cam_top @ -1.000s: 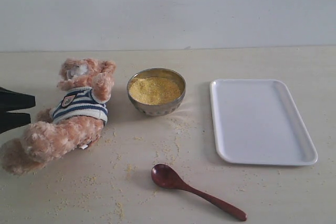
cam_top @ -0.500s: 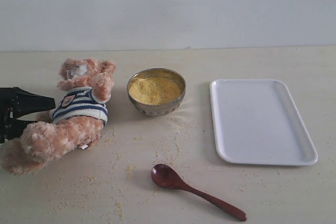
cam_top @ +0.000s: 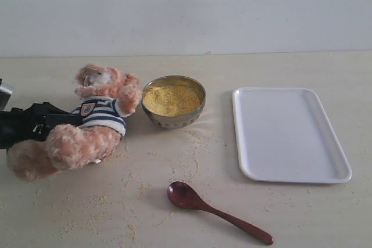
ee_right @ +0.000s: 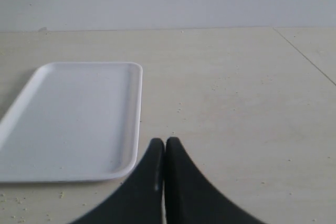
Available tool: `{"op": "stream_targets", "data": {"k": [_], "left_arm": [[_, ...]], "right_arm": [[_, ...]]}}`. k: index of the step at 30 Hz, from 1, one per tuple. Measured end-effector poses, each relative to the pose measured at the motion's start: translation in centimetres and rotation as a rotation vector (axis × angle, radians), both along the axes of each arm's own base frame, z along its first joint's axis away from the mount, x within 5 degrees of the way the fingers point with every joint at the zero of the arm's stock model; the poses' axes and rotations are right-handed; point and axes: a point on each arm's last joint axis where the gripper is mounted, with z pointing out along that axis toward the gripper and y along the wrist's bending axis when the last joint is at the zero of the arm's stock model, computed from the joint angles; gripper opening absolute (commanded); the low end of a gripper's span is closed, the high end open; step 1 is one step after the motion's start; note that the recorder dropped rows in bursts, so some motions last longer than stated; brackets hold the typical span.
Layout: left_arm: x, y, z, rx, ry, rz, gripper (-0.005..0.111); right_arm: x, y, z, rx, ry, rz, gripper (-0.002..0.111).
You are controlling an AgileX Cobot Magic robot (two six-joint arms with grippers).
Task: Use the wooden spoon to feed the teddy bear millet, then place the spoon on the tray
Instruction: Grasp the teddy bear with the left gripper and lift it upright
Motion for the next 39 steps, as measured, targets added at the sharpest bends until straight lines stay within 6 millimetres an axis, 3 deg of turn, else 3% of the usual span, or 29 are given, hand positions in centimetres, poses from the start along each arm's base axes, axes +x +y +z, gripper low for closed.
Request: {"op": "stream_targets", "data": {"k": [16,28,32,37,39], "left_arm": [[0.6,-1.0,0.6,-0.074,-0.046,0.028,0.081],[0.8,-3.4,-0.2,0.039,-0.027,-0.007,0.079],[0.9,-3.5,-0.2,0.038,-0.028,0.007,0.055],[1.0,-3.5,-0.1,0.044,-0.048,-0.001,0.013],[1.1,-3.5,-0.1,0.047,-0.054,-0.003,0.005]], "right_arm": [[0.0,0.0,0.0,0.0,0.0,0.0,0.0],[0.0,0.0,0.0,0.0,0.0,0.0,0.0],[0.0,0.0,0.0,0.0,0.0,0.0,0.0],[0.0,0.0,0.0,0.0,0.0,0.0,0.0],[0.0,0.0,0.0,0.0,0.0,0.0,0.0]]}}
